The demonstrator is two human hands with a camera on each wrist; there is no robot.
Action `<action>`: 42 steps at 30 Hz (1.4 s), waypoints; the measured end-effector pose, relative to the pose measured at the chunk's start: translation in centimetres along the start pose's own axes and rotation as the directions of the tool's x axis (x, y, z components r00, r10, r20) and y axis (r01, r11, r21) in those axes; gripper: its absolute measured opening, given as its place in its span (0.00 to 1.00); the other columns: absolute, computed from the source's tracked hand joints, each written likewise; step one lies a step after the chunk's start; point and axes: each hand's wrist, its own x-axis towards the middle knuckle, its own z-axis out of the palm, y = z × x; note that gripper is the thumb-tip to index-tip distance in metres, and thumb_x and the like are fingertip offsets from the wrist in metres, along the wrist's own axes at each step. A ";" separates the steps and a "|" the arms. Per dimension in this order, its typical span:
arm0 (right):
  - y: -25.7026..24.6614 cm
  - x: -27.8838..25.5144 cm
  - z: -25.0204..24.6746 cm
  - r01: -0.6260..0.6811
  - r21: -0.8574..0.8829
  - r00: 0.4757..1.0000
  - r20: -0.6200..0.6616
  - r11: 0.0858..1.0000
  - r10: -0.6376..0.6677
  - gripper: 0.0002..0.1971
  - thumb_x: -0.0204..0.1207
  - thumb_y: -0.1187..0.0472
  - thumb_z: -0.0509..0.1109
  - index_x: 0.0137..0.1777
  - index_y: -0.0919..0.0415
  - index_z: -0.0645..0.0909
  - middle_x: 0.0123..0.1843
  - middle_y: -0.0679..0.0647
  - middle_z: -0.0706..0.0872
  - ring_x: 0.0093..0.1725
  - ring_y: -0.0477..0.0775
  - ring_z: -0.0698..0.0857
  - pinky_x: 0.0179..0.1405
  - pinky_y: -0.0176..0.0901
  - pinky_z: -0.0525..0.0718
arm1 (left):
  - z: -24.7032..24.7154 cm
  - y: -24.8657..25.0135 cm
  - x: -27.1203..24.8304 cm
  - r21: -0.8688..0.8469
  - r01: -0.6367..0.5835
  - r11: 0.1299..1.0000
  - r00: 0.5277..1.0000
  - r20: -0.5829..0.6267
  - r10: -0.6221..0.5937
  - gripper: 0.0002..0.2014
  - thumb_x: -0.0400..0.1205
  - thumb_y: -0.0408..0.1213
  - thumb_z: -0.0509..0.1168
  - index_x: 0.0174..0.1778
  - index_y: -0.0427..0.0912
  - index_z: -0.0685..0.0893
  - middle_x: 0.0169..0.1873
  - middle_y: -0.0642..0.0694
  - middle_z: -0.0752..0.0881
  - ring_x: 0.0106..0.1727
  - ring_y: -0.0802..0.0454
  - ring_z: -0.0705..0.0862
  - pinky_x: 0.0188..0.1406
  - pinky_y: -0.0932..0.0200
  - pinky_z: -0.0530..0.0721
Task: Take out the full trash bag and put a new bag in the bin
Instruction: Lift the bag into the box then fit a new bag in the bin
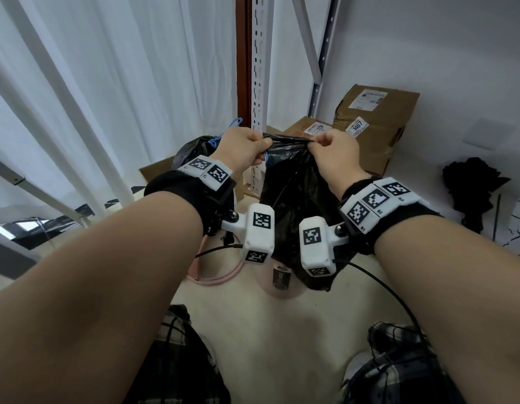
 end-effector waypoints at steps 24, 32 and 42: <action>-1.7 -1.1 1.3 -0.043 0.389 0.970 0.239 0.920 -0.055 0.06 0.78 0.64 0.69 0.51 0.64 0.85 0.43 0.54 0.86 0.46 0.52 0.86 0.49 0.48 0.89 | 0.7 0.9 -0.3 0.244 -0.264 0.933 0.964 0.040 0.262 0.08 0.78 0.38 0.69 0.38 0.37 0.82 0.33 0.49 0.80 0.39 0.52 0.79 0.45 0.55 0.79; -2.3 -1.4 1.2 -0.138 0.421 0.962 0.272 0.897 0.021 0.08 0.78 0.65 0.69 0.38 0.63 0.85 0.31 0.55 0.83 0.25 0.43 0.80 0.35 0.38 0.85 | 0.7 0.7 0.0 0.408 -0.393 0.824 0.919 0.139 0.369 0.16 0.74 0.38 0.73 0.27 0.53 0.72 0.32 0.58 0.76 0.34 0.65 0.73 0.35 0.70 0.71; -1.2 -0.4 0.3 -0.163 0.454 0.984 0.136 0.876 0.112 0.12 0.74 0.75 0.65 0.39 0.56 0.73 0.38 0.54 0.79 0.35 0.54 0.81 0.34 0.46 0.85 | 0.1 0.7 -0.2 0.006 -0.172 0.985 0.981 -0.089 0.172 0.11 0.76 0.32 0.68 0.34 0.46 0.72 0.33 0.40 0.79 0.37 0.44 0.79 0.42 0.47 0.81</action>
